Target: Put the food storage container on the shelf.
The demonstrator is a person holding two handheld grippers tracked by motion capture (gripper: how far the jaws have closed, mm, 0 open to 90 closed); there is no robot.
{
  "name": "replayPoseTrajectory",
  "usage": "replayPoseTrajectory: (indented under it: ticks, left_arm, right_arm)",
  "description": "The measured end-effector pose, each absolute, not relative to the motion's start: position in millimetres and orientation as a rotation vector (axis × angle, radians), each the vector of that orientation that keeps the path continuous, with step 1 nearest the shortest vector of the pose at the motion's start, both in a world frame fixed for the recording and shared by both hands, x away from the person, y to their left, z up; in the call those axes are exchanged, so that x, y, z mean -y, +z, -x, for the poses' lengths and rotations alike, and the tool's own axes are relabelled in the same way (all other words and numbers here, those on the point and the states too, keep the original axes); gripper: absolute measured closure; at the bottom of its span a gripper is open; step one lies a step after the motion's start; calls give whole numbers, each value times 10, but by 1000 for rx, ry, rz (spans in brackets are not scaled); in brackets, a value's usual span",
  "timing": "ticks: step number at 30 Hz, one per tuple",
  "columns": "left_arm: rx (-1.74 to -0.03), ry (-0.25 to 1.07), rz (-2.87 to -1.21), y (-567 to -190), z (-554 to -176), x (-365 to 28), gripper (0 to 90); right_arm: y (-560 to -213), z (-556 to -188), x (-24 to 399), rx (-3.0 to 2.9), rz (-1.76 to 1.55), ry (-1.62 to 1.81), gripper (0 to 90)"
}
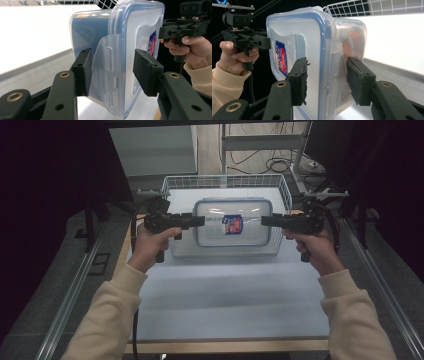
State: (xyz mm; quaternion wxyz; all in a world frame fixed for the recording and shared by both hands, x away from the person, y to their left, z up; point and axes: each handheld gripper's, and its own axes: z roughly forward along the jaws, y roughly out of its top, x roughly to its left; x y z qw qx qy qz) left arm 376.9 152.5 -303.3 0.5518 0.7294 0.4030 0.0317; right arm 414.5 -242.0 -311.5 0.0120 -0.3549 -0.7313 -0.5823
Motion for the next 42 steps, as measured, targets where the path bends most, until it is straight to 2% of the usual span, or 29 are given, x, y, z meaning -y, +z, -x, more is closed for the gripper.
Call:
replayPoseTrajectory:
  ticks: [26, 42]
  left_arm:
    - [-965, 51, -1678, -2821, -4516, -1710, 515]
    - [-1011, 8, -1678, -2984, -4806, -1745, 514]
  right_arm:
    - [-2762, -4912, 2239, 2305, 1097, -1793, 528]
    - [-2906, -5257, 2193, 2268, 1149, -1733, 524]
